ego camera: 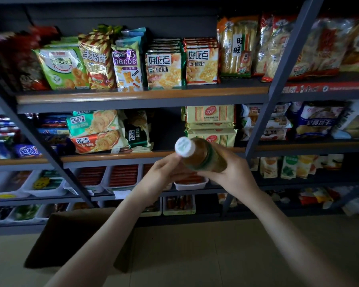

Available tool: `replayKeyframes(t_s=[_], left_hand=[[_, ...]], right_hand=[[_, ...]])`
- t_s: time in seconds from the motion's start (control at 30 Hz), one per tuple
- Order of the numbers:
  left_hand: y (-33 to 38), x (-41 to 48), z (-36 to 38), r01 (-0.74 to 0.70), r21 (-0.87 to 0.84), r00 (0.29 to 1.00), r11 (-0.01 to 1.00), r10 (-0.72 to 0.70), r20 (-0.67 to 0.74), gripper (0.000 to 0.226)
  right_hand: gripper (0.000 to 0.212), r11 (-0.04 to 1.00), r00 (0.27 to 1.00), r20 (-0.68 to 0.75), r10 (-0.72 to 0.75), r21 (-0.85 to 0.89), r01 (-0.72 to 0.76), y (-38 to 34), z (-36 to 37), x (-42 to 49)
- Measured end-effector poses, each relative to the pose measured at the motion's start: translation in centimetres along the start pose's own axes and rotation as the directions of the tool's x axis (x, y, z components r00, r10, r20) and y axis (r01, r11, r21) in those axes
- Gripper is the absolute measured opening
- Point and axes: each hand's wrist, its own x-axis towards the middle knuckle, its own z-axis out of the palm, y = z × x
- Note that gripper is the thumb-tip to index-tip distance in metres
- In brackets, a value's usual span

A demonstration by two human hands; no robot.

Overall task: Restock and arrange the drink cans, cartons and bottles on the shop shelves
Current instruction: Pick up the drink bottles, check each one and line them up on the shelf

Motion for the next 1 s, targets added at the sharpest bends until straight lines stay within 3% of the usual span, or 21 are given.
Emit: replayKeyframes(t_s=[0.1, 0.17, 0.27, 0.37, 0.5, 0.67, 0.73, 0.87, 1.0], left_hand=[[0.0, 0.0, 0.5, -0.199, 0.167, 0.978, 0.966, 0.185, 0.094, 0.051], [0.2, 0.3, 0.9, -0.233, 0.247, 0.971, 0.941, 0.213, 0.105, 0.067], [1.5, 1.2, 1.2, -0.242, 0.375, 0.968, 0.895, 0.249, 0.031, 0.066], [4.5, 2.7, 1.4, -0.249, 0.485, 0.962, 0.838, 0.273, 0.020, 0.068], [10.2, 5.3, 1.7, -0.294, 0.601, 0.950, 0.744, 0.295, 0.100, 0.068], [17.7, 7.8, 1.8, -0.391, 0.677, 0.877, 0.624, 0.475, 0.069, 0.074], [20.5, 8.7, 1.4, -0.411, 0.689, 0.834, 0.596, 0.551, 0.022, 0.077], [26.1, 10.2, -0.2, -0.422, 0.741, 0.683, 0.522, 0.720, -0.118, 0.063], [30.7, 12.3, -3.1, -0.434, 0.791, 0.527, 0.431, 0.834, -0.165, 0.067]], right_hand=[[0.044, 0.970, 0.989, 0.020, 0.149, 0.193, -0.150, -1.1, -0.4, 0.5], [0.035, 0.885, 0.971, 0.067, 0.231, 0.400, -0.238, -1.7, -0.8, 0.8], [0.025, 0.773, 0.947, 0.116, 0.298, 0.552, -0.311, -2.3, -1.6, 1.7], [0.020, 0.780, 0.950, 0.137, 0.281, 0.544, -0.309, -2.9, -2.9, 3.4], [0.035, 0.801, 0.967, 0.098, 0.236, 0.544, -0.250, -3.9, -5.0, 6.9], [0.039, 0.823, 0.992, 0.102, 0.077, 0.554, -0.121, -6.6, -8.9, 12.9], [0.044, 0.871, 0.992, 0.118, -0.047, 0.490, -0.017, -8.0, -10.8, 15.5], [0.081, 0.968, 0.976, 0.081, -0.203, 0.169, 0.187, -10.9, -13.7, 20.8], [0.081, 0.937, 0.942, -0.007, -0.334, -0.107, 0.332, -12.7, -14.8, 27.0]])
